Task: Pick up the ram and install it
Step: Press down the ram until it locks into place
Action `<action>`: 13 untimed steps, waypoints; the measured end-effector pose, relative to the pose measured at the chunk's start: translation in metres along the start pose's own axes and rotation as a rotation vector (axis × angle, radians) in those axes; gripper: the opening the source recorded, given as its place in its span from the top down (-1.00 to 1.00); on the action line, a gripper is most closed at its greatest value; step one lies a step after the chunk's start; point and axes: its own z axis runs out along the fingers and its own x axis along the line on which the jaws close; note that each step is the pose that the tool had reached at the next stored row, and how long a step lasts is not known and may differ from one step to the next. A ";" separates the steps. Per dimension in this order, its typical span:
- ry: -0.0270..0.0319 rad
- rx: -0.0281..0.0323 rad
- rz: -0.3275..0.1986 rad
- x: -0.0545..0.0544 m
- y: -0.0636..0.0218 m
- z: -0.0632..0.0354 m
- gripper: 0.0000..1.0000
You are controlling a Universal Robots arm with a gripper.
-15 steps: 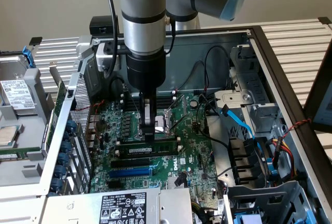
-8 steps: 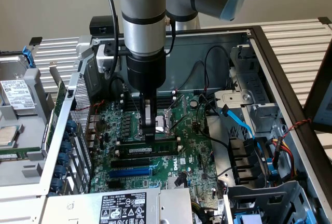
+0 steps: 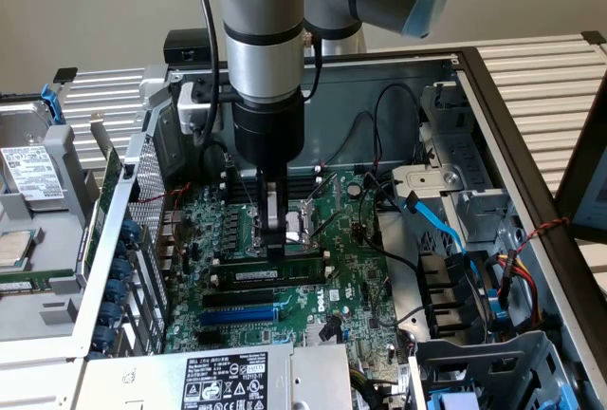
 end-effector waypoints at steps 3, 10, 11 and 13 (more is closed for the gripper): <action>0.0001 0.0015 -0.005 0.000 -0.0005 0.0001 0.80; 0.0001 0.0031 -0.018 0.000 0.0010 0.0010 0.80; 0.0002 0.0032 -0.020 0.000 0.0014 0.0011 0.80; 0.0004 0.0035 -0.024 0.000 0.0016 0.0013 0.80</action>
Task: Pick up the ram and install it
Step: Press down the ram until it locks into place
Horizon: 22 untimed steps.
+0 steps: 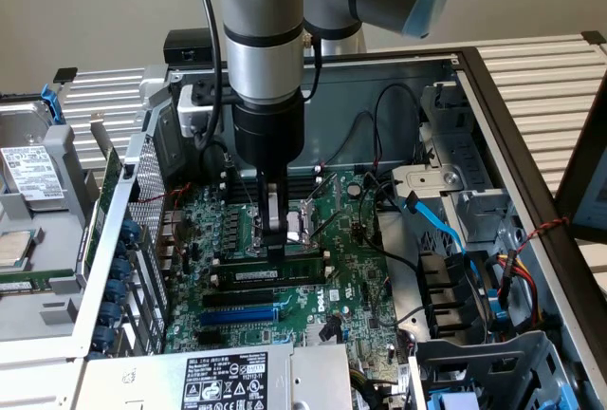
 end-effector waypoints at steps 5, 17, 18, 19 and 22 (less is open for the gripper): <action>0.0003 0.0009 -0.009 0.000 0.0002 0.0018 0.80; -0.0002 0.0032 -0.027 0.001 0.0005 0.0028 0.80; -0.0009 0.0033 -0.028 0.001 0.0005 0.0028 0.80; -0.0015 0.0034 -0.030 0.001 0.0006 0.0028 0.80; -0.0028 0.0037 -0.033 0.001 0.0007 0.0028 0.80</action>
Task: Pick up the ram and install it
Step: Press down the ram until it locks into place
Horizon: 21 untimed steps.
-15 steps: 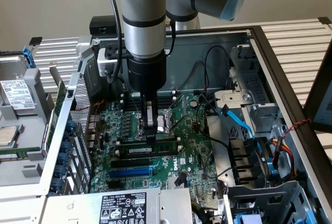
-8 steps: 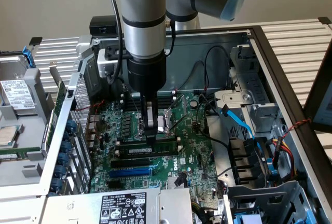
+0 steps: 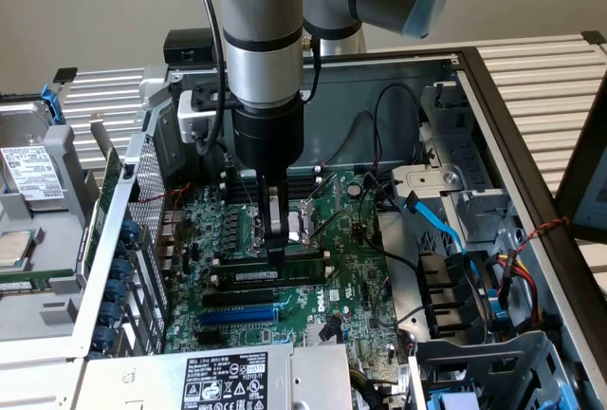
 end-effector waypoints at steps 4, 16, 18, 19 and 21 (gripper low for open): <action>-0.0014 0.0005 -0.005 0.000 0.0003 0.0004 0.80; -0.0067 0.0025 -0.018 0.000 0.0009 0.0030 0.80; -0.0072 0.0024 -0.020 0.000 0.0013 0.0029 0.80; -0.0076 0.0023 -0.021 0.000 0.0016 0.0028 0.80; -0.0088 0.0026 -0.022 0.000 0.0019 0.0017 0.80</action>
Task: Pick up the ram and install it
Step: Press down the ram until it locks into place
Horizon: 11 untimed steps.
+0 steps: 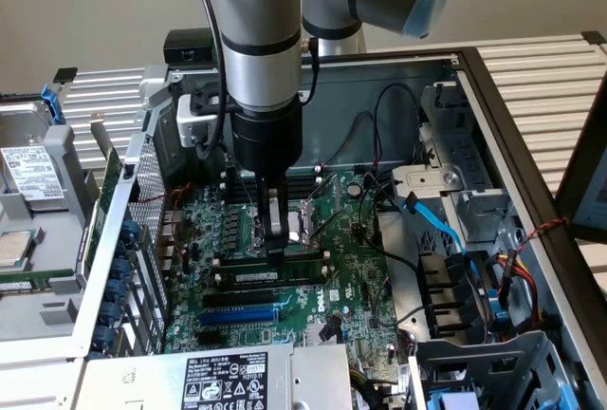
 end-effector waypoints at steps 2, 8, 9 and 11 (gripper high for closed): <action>0.0003 0.0002 0.000 0.001 0.0001 -0.0072 0.80; 0.0007 -0.0001 -0.001 0.002 0.0004 -0.0259 0.80; 0.0006 0.0000 -0.001 0.002 0.0004 -0.0259 0.80; 0.0005 0.0001 -0.001 0.002 0.0003 -0.0259 0.80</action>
